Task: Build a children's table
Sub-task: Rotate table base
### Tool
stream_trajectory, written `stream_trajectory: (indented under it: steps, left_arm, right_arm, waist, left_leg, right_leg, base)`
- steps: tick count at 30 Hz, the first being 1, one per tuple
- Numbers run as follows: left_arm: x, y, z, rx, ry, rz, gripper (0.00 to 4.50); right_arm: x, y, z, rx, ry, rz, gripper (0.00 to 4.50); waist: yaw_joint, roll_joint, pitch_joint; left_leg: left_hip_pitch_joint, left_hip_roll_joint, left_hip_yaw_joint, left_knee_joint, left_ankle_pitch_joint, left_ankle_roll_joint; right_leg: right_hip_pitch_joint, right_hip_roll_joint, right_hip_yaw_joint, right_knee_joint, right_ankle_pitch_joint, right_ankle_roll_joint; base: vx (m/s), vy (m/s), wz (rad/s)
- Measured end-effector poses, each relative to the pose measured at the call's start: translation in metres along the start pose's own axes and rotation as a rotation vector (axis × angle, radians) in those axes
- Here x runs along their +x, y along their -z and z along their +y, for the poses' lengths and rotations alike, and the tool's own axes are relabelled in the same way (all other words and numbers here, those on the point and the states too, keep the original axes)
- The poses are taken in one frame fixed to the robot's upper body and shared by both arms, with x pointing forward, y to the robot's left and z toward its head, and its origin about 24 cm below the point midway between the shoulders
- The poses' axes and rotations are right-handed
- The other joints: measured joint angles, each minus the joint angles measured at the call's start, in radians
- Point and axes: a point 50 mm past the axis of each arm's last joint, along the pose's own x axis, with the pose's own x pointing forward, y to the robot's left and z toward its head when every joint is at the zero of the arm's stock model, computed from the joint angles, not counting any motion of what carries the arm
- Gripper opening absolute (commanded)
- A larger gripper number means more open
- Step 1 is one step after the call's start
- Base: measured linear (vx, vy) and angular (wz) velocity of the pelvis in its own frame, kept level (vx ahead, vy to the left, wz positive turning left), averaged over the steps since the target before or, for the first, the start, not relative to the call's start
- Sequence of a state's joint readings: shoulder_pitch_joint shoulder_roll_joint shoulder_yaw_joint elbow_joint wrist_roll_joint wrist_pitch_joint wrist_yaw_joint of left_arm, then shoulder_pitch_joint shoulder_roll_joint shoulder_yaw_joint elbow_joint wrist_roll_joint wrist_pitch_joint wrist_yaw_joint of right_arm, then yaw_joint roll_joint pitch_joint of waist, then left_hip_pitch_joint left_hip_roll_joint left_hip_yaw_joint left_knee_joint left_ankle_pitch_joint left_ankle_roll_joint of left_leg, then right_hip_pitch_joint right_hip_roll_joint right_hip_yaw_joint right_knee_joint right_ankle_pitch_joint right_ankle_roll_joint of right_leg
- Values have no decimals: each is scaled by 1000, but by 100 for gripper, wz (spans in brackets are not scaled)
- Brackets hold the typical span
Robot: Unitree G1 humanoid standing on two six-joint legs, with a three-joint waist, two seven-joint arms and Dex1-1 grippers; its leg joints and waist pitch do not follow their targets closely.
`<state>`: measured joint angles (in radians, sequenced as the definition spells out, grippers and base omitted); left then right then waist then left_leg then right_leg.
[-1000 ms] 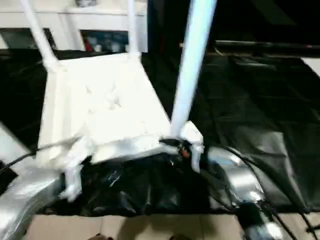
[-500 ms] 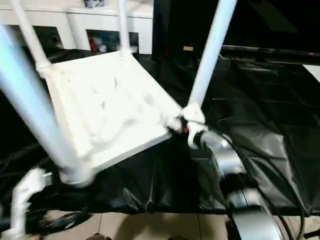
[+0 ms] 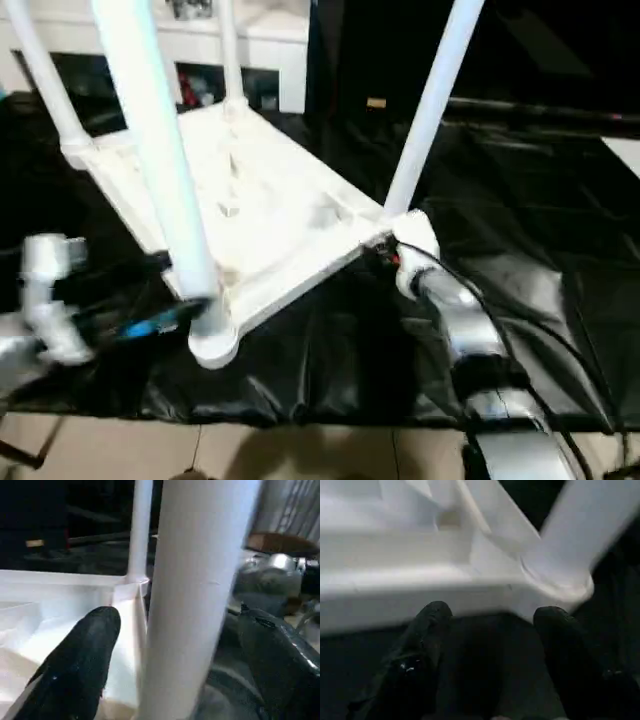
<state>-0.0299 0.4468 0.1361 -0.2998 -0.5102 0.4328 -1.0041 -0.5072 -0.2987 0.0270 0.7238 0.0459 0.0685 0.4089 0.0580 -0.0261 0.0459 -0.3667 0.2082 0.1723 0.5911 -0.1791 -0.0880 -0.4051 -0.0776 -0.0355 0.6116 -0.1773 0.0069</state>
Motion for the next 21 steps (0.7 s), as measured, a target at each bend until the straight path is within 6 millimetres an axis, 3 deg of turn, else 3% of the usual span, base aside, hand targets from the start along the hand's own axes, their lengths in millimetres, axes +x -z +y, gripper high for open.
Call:
stream_trajectory:
  steps: [10,13,21]
  left_arm:
    - [55,-5,-5,-17,185,-98,449]
    - [66,-4,-9,-30,218,-108,449]
    - [102,-4,-25,-33,295,-109,449]
  right_arm:
    - [-2,8,6,-8,26,52,308]
    - [4,13,14,-15,9,90,308]
    - [30,-1,40,-2,-29,88,308]
  waist:
    - [-6,13,-2]
    - [-10,14,-1]
    - [-28,12,-2]
  left_leg:
    - [0,0,-1,0,0,0]
    - [0,0,-1,0,0,0]
    - [-1,1,-1,0,0,0]
  right_leg:
    - [0,1,-1,1,1,-2]
    - [0,1,-1,1,1,-2]
    - [-1,1,-1,0,1,-2]
  base:
    - [0,0,0]
    - [0,0,0]
    - [0,0,0]
